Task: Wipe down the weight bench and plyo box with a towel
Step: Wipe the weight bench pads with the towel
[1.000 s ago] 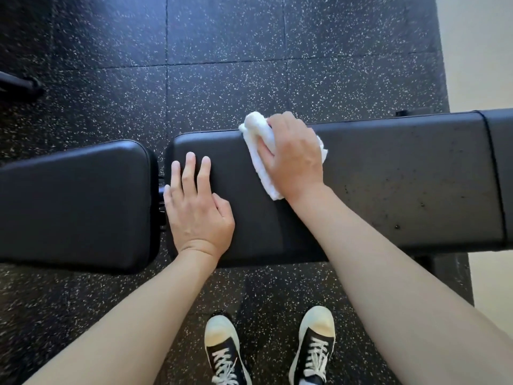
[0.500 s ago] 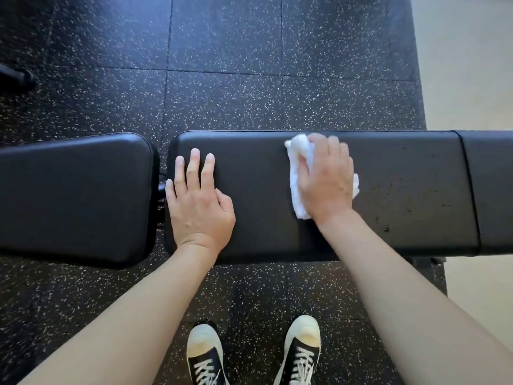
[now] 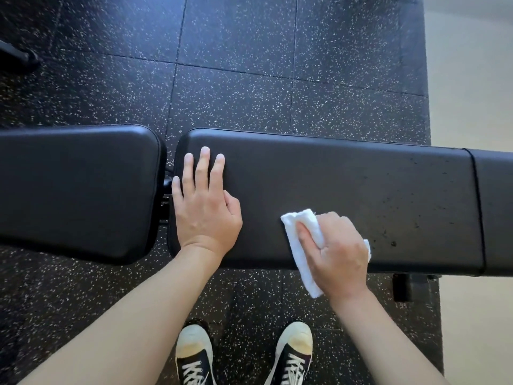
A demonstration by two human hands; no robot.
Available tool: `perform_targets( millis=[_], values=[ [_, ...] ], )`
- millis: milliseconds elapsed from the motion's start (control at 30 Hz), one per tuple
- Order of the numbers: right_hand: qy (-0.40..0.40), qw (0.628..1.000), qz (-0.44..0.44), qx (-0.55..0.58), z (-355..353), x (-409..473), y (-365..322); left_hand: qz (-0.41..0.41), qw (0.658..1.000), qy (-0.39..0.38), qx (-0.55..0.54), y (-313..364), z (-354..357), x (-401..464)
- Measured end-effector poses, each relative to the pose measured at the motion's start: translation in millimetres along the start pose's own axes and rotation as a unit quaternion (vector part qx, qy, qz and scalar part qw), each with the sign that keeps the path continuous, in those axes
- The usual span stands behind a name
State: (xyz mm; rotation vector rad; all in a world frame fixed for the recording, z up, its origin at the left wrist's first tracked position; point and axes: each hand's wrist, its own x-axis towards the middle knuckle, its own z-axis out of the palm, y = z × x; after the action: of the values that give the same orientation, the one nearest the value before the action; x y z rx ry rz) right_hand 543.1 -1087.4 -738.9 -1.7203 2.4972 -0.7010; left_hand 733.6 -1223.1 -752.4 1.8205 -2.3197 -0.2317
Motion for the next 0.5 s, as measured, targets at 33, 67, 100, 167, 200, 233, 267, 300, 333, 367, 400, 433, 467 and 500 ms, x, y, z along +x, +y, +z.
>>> perform_targets(
  millis=[33, 67, 100, 167, 200, 233, 267, 300, 333, 367, 400, 433, 467, 500],
  values=[
    [0.007, 1.000, -0.006, -0.010, 3, 9, 0, -0.001, 1.000, 0.001, 0.000, 0, 0, 0],
    [0.013, 1.000, -0.009, -0.016, 8, 21, 0, -0.001, 1.000, 0.001, 0.000, 0, 0, 0],
    [0.018, 1.000, -0.010, -0.022, 14, 36, 0, -0.001, 1.000, 0.000, 0.000, -1, 0, 0],
    [0.033, 0.999, -0.004, -0.027, 29, 72, 0, -0.002, 1.000, 0.002, 0.003, -1, 0, -1],
    [0.040, 0.999, 0.001, -0.023, 35, 90, -3, -0.002, 1.000, 0.003, 0.005, 0, 1, 0],
    [0.041, 0.999, 0.007, -0.015, 41, 106, -5, -0.003, 1.000, 0.005, 0.005, 0, 1, 0],
    [0.037, 0.999, 0.013, -0.003, 46, 117, -8, -0.002, 1.000, 0.007, 0.006, 0, 2, 0],
    [0.031, 0.999, 0.015, 0.009, 49, 124, -11, -0.001, 1.000, 0.008, 0.007, -1, 2, 0],
    [0.028, 0.999, 0.010, 0.012, 50, 125, -13, 0.000, 1.000, 0.008, 0.008, -1, 2, 0],
    [0.030, 1.000, -0.002, 0.006, 48, 120, -14, 0.001, 1.000, 0.008, 0.009, -2, 2, 0],
    [0.031, 0.999, -0.017, -0.001, 44, 109, -14, 0.000, 1.000, 0.008, 0.008, -3, 2, 0],
    [0.029, 0.999, -0.031, -0.002, 38, 94, -13, -0.001, 1.000, 0.007, 0.007, -3, 2, 0],
    [0.027, 0.999, -0.045, 0.003, 31, 76, -12, -0.001, 1.000, 0.006, 0.006, -2, 1, 0],
    [0.023, 0.998, -0.060, 0.013, 23, 56, -11, -0.001, 1.000, 0.006, 0.005, -1, 0, 1]
  ],
)
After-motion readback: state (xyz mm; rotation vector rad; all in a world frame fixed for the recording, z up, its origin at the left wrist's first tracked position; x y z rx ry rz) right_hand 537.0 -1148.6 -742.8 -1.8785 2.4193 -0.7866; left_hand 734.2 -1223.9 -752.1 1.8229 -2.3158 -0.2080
